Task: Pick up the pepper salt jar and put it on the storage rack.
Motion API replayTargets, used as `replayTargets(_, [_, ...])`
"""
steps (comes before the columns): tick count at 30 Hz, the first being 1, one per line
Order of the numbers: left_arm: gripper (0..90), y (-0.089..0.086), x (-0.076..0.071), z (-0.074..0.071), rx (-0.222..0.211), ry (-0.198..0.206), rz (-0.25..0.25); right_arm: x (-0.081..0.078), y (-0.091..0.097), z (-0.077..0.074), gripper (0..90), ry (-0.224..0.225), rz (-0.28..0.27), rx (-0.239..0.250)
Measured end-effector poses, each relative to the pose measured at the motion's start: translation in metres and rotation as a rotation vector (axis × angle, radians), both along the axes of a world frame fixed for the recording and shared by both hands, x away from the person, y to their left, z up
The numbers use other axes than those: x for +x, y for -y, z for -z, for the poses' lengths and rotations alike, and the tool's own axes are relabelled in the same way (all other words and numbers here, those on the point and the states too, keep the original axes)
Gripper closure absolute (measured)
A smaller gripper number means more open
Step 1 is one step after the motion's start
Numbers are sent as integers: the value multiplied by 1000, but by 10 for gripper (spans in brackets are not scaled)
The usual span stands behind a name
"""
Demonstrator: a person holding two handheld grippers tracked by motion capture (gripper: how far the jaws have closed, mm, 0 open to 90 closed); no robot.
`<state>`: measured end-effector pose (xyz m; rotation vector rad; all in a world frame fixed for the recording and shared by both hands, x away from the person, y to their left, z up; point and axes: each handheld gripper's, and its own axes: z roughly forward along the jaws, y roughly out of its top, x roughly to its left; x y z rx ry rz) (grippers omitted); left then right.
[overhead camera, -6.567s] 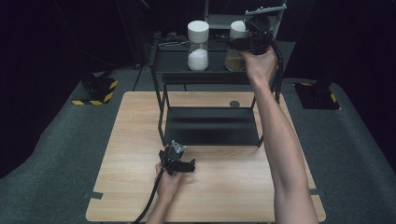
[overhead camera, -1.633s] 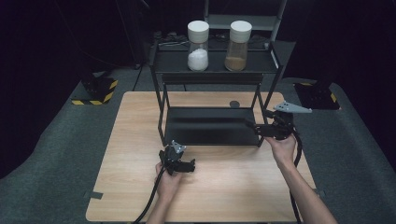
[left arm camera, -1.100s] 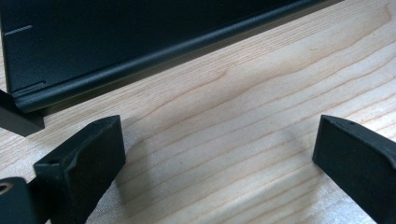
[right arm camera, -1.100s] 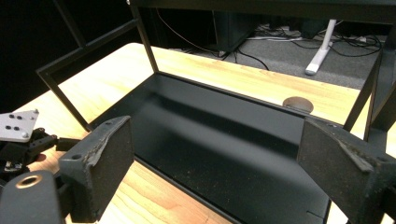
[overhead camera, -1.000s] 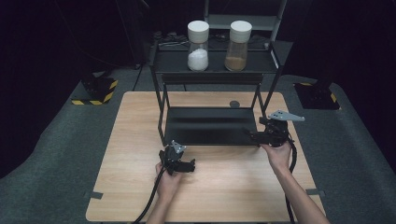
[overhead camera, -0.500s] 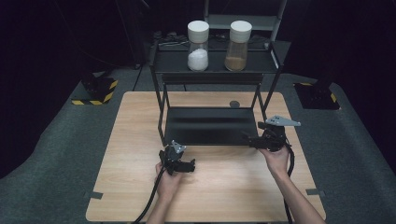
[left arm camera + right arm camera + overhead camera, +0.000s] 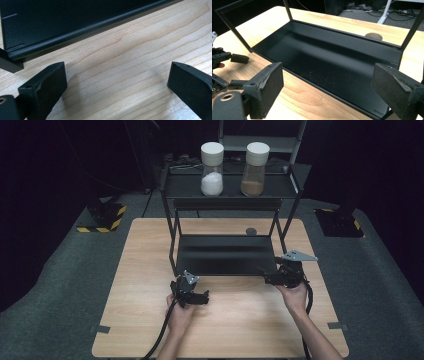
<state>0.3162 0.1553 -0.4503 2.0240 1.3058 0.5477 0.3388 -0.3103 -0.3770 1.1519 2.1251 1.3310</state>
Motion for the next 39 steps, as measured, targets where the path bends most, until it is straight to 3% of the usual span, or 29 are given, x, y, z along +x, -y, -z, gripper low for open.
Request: replayTargets(39, [23, 0, 0, 0, 1, 0, 0, -9, -9, 32, 101, -38, 5, -48])
